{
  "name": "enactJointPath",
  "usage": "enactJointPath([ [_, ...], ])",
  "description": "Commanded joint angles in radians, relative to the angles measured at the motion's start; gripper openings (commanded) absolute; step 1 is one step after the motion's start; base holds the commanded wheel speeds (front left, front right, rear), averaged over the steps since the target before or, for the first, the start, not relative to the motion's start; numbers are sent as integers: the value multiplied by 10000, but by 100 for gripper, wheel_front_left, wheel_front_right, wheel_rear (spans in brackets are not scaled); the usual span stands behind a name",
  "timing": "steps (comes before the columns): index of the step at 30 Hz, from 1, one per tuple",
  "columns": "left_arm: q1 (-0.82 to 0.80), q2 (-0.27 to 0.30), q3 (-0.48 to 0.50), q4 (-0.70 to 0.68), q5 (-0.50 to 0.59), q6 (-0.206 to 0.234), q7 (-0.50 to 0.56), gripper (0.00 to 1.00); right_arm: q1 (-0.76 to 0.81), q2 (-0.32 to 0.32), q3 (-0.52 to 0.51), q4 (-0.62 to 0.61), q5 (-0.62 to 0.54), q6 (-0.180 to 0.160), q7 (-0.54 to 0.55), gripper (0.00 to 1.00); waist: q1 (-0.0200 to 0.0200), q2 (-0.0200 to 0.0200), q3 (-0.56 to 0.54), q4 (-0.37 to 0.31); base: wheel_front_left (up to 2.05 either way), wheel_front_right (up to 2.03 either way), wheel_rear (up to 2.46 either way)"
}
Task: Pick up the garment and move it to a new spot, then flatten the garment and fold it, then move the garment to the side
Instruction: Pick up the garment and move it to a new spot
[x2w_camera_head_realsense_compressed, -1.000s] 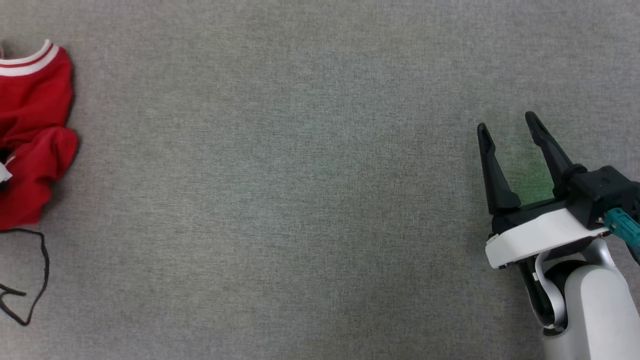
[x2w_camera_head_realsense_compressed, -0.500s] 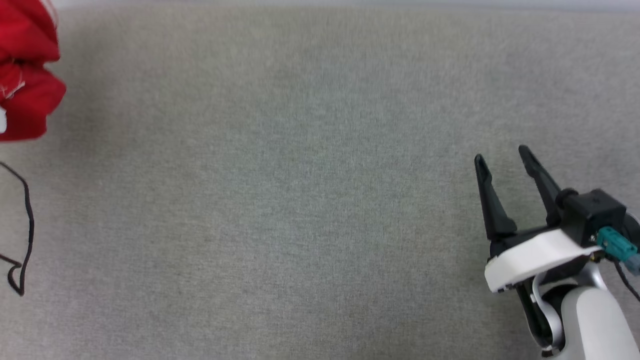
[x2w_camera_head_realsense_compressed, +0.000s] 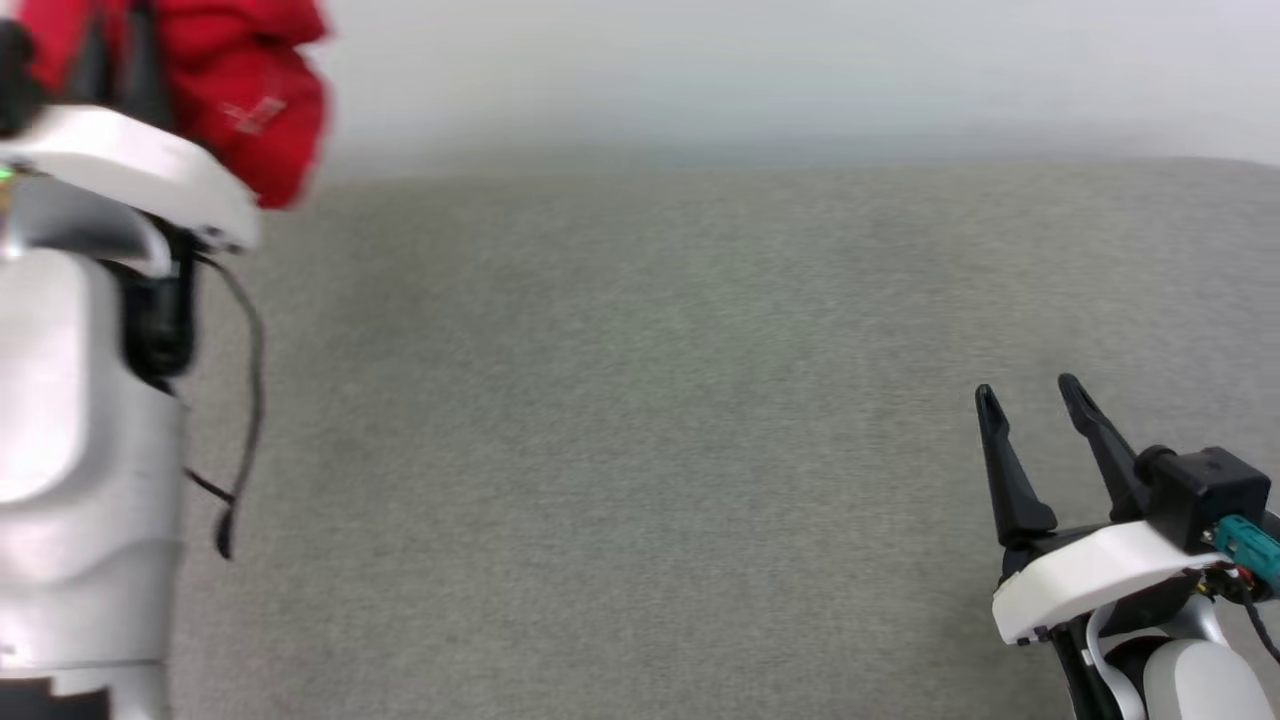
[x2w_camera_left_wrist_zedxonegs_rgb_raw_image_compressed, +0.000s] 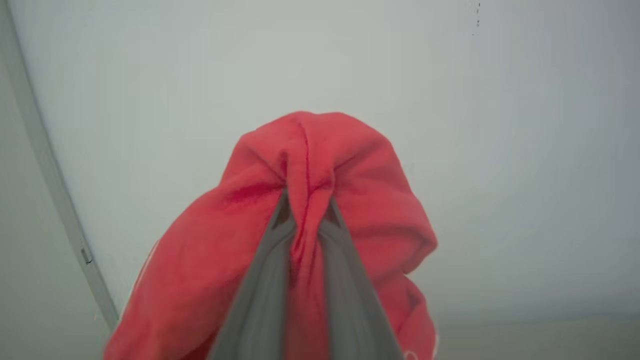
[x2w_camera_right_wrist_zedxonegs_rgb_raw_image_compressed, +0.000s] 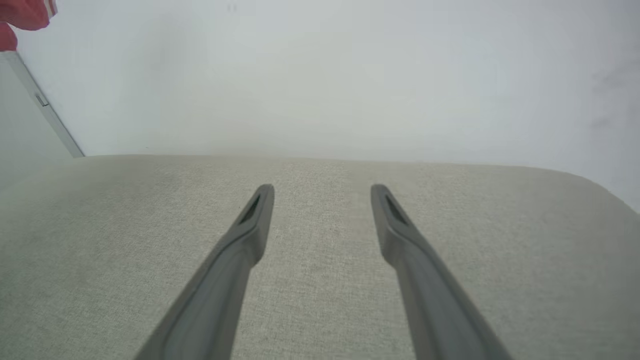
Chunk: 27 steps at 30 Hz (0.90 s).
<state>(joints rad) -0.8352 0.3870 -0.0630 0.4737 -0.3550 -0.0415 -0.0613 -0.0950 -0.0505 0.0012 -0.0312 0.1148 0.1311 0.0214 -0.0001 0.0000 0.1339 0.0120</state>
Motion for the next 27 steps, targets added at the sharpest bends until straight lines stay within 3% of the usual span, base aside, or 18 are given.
enactJointPath([
  [1, 335, -369, -228, -237, -23, -36, -144, 0, 213, 10, 10, -67, 99, -7, 34, 100, 1, 0, -470, -684, 0, 0, 0],
  [9, 1270, -2050, -1613, -862, -241, -384, -126, 0, 481, 10, -91, -255, 374, -7, 149, 100, 1, 0, -518, -1655, 0, 0, 0],
  [13, 1853, -2623, -2800, -715, -152, -663, 49, 0, 464, 13, -114, -391, 529, -5, 124, 100, 1, 0, -87, -1871, 0, 0, 0],
  [18, 2875, -2856, -4014, -496, -44, -790, 55, 0, 326, 10, -173, -289, 620, -5, -44, 100, 1, 0, 373, -1886, 0, 0, 0],
  [24, 3816, -2637, -4419, -63, 138, -712, -14, 0, 210, 10, -132, -100, 740, -5, -211, 100, 1, 0, 576, -1716, 0, 0, 0],
  [25, 3953, -2666, -4466, -5, 119, -677, -65, 31, 185, 10, -122, -59, 758, -5, -226, 100, 1, 0, 578, -1667, 0, 0, 0],
  [26, 4036, -2655, -4537, 34, 181, -655, -121, 93, 159, 8, -112, -22, 756, -7, -226, 100, 1, 0, 559, -1617, 0, 0, 0],
  [27, 4104, -2621, -4626, 34, 262, -662, -214, 100, 130, 7, -130, 19, 739, -7, -245, 100, 1, 0, 518, -1551, 0, 0, 0],
])
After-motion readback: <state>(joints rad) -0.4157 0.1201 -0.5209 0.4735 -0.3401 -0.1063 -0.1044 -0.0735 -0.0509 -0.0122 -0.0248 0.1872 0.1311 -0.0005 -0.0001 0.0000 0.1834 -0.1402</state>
